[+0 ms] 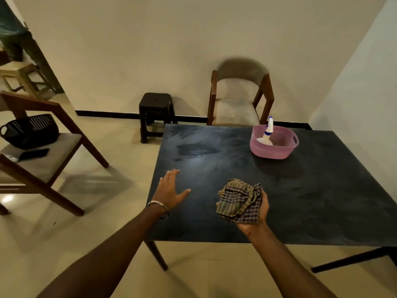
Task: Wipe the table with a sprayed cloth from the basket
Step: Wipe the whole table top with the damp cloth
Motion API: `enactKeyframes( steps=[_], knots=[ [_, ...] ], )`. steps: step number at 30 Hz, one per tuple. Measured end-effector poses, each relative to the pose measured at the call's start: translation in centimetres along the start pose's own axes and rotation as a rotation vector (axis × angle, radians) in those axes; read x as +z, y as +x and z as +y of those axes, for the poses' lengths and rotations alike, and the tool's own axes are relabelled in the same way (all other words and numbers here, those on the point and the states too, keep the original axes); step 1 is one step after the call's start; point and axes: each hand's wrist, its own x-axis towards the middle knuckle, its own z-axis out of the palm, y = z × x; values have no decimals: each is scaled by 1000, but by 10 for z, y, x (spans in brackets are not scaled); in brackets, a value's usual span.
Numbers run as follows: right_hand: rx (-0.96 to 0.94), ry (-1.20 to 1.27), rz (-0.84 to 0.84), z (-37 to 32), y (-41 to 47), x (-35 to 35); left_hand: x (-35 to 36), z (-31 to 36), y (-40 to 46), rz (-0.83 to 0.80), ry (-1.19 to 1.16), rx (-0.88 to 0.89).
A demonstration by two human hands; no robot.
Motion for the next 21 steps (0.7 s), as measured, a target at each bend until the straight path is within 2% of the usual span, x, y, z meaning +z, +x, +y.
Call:
enactKeyframes(
  steps=[9,17,21],
  knots=[
    [101,-49,47,69,40,18,-15,-52,-18,-89,12,-111],
    [85,-89,-19,73,96,23,-27,-73,1,-80,64,-144],
    [166,-81,-10,74,115,27,-21,-78,12,-84,68,-163]
  ],
)
